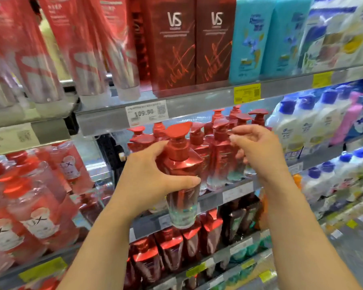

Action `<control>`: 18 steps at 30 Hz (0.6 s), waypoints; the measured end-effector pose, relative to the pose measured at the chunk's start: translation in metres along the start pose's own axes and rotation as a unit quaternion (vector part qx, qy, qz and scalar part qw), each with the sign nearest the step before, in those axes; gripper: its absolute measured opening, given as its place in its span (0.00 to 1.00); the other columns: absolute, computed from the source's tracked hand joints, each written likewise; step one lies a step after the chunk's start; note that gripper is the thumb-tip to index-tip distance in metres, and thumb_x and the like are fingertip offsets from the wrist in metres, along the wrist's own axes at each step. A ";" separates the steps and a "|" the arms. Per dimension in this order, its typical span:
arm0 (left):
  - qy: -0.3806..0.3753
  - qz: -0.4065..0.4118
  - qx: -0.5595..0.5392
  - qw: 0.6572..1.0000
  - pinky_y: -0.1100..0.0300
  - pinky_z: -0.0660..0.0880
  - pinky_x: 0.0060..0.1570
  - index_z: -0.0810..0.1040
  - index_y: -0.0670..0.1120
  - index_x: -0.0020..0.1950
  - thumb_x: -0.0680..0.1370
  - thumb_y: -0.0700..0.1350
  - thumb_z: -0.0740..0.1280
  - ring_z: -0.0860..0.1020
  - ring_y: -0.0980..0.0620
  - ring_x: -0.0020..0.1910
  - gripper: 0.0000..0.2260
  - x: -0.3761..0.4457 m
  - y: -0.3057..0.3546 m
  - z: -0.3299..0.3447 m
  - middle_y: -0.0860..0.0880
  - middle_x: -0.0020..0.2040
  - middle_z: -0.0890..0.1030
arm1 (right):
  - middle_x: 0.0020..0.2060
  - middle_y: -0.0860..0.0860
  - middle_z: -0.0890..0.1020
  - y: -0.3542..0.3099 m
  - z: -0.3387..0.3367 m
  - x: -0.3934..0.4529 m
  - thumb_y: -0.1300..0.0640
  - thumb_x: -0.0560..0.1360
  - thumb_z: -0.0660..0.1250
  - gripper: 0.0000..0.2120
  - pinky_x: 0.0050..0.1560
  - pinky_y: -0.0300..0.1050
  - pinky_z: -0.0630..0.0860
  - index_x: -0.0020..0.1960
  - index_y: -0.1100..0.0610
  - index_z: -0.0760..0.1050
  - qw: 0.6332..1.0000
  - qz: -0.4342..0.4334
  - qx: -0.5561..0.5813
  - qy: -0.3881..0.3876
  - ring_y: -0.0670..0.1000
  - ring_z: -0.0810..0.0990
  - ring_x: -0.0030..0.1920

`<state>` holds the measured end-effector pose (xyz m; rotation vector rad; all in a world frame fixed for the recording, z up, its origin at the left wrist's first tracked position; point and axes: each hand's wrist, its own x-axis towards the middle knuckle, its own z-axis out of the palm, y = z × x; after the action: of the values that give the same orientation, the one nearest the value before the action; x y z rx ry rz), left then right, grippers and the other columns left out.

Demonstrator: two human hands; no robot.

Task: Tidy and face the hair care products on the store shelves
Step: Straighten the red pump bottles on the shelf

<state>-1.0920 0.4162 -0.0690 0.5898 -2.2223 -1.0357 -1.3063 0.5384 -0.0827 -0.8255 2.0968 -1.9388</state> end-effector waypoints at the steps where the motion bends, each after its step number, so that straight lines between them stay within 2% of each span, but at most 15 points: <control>1: -0.001 0.003 0.006 1.000 0.64 0.76 0.54 0.82 0.61 0.52 0.57 0.53 0.84 0.81 0.67 0.48 0.26 0.003 0.005 0.011 0.66 0.46 0.84 | 0.36 0.50 0.82 0.006 -0.013 0.008 0.62 0.76 0.71 0.06 0.24 0.32 0.70 0.50 0.52 0.80 0.999 -0.001 0.007 0.049 0.40 0.76 0.23; 3: 0.005 0.003 0.014 1.000 0.67 0.74 0.52 0.82 0.63 0.51 0.56 0.55 0.84 0.80 0.69 0.46 0.25 0.010 0.014 0.032 0.68 0.45 0.84 | 0.39 0.51 0.82 0.018 -0.040 0.025 0.62 0.76 0.71 0.08 0.25 0.35 0.70 0.54 0.54 0.79 0.994 0.005 0.014 0.106 0.40 0.77 0.23; 5: 0.018 -0.002 0.024 1.000 0.64 0.75 0.54 0.81 0.64 0.53 0.55 0.58 0.83 0.80 0.70 0.48 0.28 0.019 0.022 0.052 0.68 0.47 0.83 | 0.47 0.53 0.83 0.032 -0.062 0.044 0.63 0.75 0.71 0.14 0.27 0.37 0.71 0.60 0.56 0.77 0.995 0.026 -0.001 0.094 0.45 0.79 0.27; 8: 0.035 -0.015 0.072 0.997 0.57 0.77 0.57 0.79 0.64 0.58 0.53 0.67 0.79 0.80 0.67 0.50 0.34 0.029 0.035 0.081 0.68 0.48 0.83 | 0.59 0.49 0.79 0.047 -0.083 0.071 0.65 0.74 0.73 0.27 0.29 0.39 0.72 0.71 0.55 0.71 0.998 0.051 -0.048 0.013 0.49 0.81 0.33; 10: 0.049 -0.029 0.106 0.993 0.53 0.78 0.55 0.79 0.64 0.57 0.52 0.70 0.76 0.81 0.63 0.50 0.35 0.035 0.046 0.099 0.66 0.48 0.83 | 0.62 0.45 0.74 0.050 -0.090 0.084 0.66 0.73 0.74 0.35 0.29 0.40 0.73 0.76 0.53 0.66 0.993 0.049 -0.094 -0.046 0.50 0.83 0.34; 13: 0.073 -0.048 0.157 0.984 0.52 0.78 0.53 0.79 0.62 0.57 0.51 0.73 0.73 0.81 0.58 0.49 0.37 0.045 0.062 0.124 0.60 0.49 0.84 | 0.68 0.47 0.72 0.047 -0.095 0.102 0.71 0.72 0.72 0.41 0.24 0.38 0.73 0.80 0.53 0.59 0.982 0.059 -0.113 -0.141 0.50 0.82 0.30; 15: 0.091 -0.065 0.152 0.982 0.51 0.78 0.53 0.79 0.61 0.57 0.51 0.72 0.73 0.81 0.58 0.49 0.36 0.050 0.069 0.138 0.61 0.49 0.84 | 0.59 0.51 0.78 0.047 -0.098 0.114 0.73 0.71 0.72 0.41 0.25 0.41 0.76 0.78 0.52 0.61 0.972 0.048 -0.127 -0.194 0.56 0.83 0.31; 18: 0.124 -0.104 0.111 0.980 0.52 0.79 0.52 0.80 0.63 0.54 0.51 0.69 0.77 0.82 0.61 0.47 0.33 0.057 0.076 0.155 0.64 0.46 0.84 | 0.47 0.53 0.86 0.048 -0.100 0.131 0.68 0.68 0.74 0.27 0.33 0.51 0.84 0.63 0.51 0.73 0.944 -0.019 -0.211 -0.252 0.58 0.87 0.36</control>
<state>-1.2492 0.5073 -0.0684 1.0118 -2.0986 -0.7665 -1.4767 0.5602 -0.0836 -1.2846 2.1803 -1.1185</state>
